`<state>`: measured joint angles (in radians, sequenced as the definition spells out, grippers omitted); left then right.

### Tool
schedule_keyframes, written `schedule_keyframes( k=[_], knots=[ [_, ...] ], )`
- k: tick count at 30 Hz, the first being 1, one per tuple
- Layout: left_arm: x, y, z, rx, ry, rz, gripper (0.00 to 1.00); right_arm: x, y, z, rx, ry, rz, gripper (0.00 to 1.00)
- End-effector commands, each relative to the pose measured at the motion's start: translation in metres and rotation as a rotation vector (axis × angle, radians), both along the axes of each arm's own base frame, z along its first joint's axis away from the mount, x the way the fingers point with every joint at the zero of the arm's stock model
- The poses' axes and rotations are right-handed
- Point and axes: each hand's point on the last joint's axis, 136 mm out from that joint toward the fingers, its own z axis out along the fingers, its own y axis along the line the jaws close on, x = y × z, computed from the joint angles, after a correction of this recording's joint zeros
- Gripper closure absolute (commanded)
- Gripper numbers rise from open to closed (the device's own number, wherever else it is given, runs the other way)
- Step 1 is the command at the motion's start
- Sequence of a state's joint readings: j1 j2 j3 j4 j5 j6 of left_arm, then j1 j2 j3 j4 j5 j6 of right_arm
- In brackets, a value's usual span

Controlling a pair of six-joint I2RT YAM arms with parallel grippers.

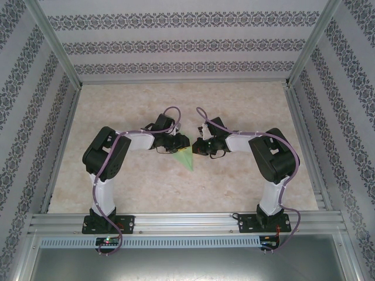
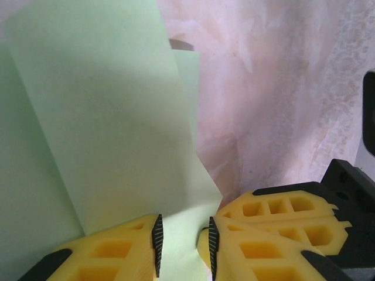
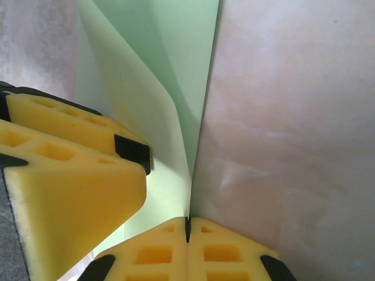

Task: Fold a paper plane with a square sheet of paper (fold left side to right side)
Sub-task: Fourth fold the wing at the center of the table.

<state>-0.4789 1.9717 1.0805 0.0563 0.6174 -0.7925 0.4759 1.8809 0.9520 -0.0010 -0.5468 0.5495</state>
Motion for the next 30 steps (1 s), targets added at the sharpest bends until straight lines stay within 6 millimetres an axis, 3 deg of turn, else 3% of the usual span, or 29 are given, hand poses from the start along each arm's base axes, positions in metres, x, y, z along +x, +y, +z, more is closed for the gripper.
schedule_keyframes(
  k=[1, 5, 8, 11, 15, 21, 30],
  knots=[
    [-0.020, 0.016, -0.026, 0.089, 0.052, 0.019, 0.69, -0.006, 0.001, -0.001, -0.023, 0.011, 0.020, 0.99],
    [-0.023, 0.017, -0.032, 0.085, 0.063, 0.029, 0.69, 0.004, -0.010, 0.030, 0.012, -0.059, -0.017, 0.84],
    [-0.023, 0.018, -0.034, 0.084, 0.063, 0.032, 0.69, -0.002, -0.017, 0.051, 0.035, -0.093, -0.030, 0.75],
    [-0.023, 0.017, -0.033, 0.083, 0.063, 0.031, 0.70, -0.018, -0.017, 0.064, 0.076, -0.098, -0.013, 0.74],
    [-0.022, 0.017, -0.033, 0.081, 0.062, 0.034, 0.69, -0.047, 0.000, 0.071, 0.173, -0.059, 0.046, 0.78],
    [-0.023, 0.018, -0.034, 0.084, 0.065, 0.033, 0.69, -0.071, 0.034, 0.066, 0.228, -0.018, 0.134, 0.79],
    [-0.023, 0.018, -0.033, 0.084, 0.063, 0.033, 0.69, -0.069, 0.039, 0.034, 0.169, 0.032, 0.141, 0.80]
  ],
)
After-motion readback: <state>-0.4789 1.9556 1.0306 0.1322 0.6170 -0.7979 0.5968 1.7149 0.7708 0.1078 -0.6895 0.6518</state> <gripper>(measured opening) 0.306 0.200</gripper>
